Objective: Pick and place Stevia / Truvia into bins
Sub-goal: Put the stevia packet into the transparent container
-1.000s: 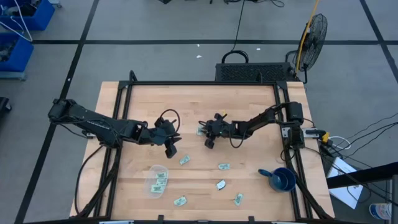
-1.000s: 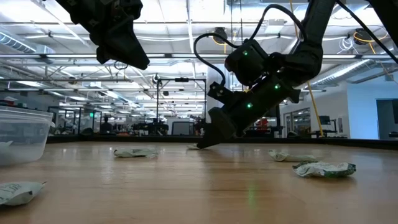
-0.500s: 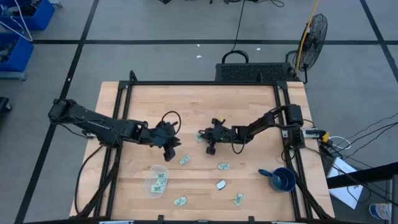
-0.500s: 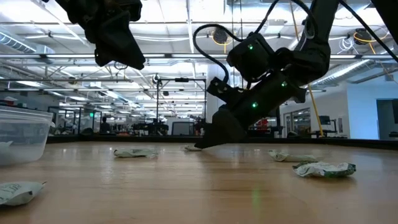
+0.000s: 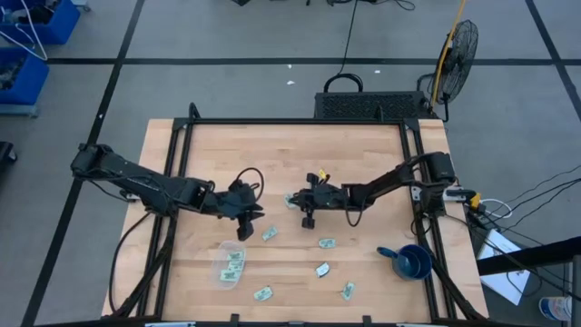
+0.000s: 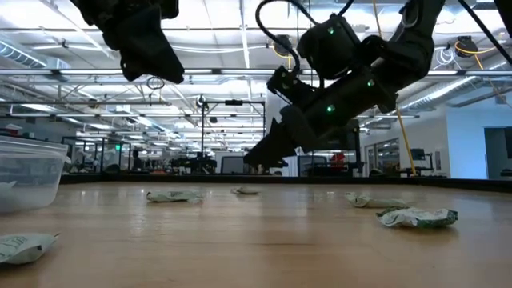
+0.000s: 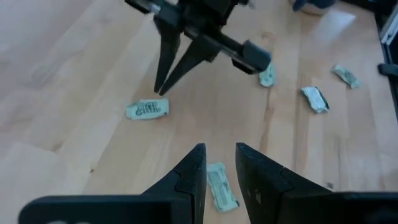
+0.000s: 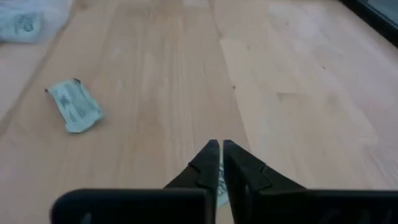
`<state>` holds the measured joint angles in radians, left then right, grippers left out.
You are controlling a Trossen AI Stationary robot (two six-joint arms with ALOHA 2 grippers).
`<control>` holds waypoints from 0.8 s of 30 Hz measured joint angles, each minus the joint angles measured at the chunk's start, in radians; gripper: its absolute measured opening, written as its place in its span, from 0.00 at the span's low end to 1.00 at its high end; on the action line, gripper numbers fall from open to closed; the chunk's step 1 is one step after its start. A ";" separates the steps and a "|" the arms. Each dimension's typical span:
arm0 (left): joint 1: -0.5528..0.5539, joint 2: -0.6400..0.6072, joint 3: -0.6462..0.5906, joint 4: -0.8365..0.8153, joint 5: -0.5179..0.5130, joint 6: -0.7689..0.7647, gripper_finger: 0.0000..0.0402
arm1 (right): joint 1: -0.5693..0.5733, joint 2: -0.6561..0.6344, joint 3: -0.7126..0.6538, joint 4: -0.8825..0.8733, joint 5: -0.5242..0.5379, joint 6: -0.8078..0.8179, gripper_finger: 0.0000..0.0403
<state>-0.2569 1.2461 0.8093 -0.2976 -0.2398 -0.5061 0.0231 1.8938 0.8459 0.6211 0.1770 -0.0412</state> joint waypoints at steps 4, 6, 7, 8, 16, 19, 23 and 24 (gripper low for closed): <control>0.010 0.000 0.000 0.023 -0.002 0.004 0.22 | -0.025 0.021 0.000 -0.004 0.002 0.026 0.17; 0.013 0.000 0.000 0.025 -0.002 0.004 0.22 | -0.036 0.034 0.000 0.009 0.001 0.029 0.23; 0.015 0.000 0.000 0.025 -0.003 0.004 0.22 | -0.040 0.039 0.000 0.011 0.001 0.029 0.27; 0.016 0.000 0.000 0.025 -0.004 0.004 0.22 | -0.044 0.044 0.000 0.010 0.000 0.031 0.29; 0.015 0.000 0.000 0.027 -0.005 0.005 0.22 | -0.052 0.118 0.004 0.124 0.001 0.053 0.38; 0.015 0.000 0.000 0.029 -0.005 0.005 0.22 | -0.070 0.118 0.005 0.122 0.002 0.087 0.37; 0.015 0.000 0.000 0.030 -0.005 0.005 0.22 | -0.089 0.119 0.006 0.090 0.002 0.106 0.33; 0.015 0.000 0.000 0.030 -0.005 0.006 0.22 | -0.093 0.119 0.006 0.091 0.000 0.108 0.33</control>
<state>-0.2417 1.2461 0.8093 -0.2675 -0.2451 -0.5004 -0.0694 2.0129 0.8516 0.7119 0.1773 0.0666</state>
